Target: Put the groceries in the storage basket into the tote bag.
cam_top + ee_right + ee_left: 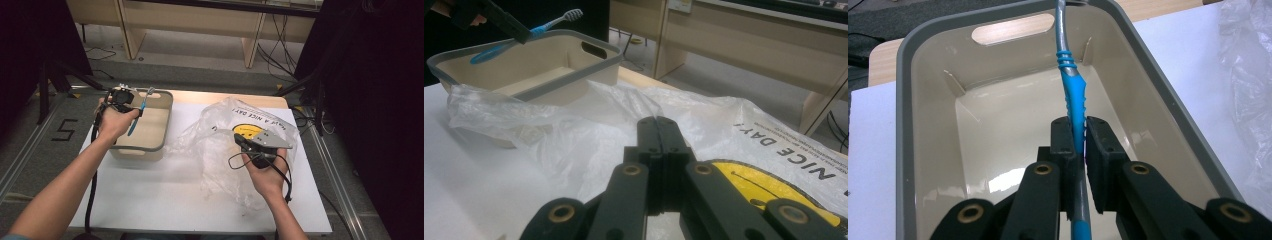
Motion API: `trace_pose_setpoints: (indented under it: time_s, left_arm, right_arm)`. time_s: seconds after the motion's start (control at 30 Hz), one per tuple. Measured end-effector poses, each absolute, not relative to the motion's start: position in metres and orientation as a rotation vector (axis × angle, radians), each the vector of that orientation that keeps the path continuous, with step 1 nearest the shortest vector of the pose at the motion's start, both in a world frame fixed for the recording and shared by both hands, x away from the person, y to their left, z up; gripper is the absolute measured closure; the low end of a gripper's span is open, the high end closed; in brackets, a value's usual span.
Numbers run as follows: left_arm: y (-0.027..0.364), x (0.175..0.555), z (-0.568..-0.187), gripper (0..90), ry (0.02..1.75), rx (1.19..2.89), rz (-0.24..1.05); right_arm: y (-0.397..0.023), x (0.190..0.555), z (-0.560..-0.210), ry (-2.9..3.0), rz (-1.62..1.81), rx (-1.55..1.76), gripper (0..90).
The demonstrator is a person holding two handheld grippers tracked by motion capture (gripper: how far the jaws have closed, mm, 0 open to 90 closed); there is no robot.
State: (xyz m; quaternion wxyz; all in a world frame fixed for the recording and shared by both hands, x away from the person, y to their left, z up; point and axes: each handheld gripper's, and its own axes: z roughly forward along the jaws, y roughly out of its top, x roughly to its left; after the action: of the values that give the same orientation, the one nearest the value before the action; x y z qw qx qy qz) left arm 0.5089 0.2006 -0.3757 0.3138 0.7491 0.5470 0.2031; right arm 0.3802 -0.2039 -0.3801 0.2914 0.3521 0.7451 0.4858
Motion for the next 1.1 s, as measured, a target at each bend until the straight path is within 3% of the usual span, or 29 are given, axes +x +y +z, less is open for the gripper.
trace_pose_setpoints:
  time_s: [1.1]
  left_arm:
    - [0.184, 0.478, -0.361, 82.2, 1.301, 2.002, 0.524]
  right_arm:
    - [-0.203, 0.38, -0.38, 1.986, 1.296, 0.939, 90.0]
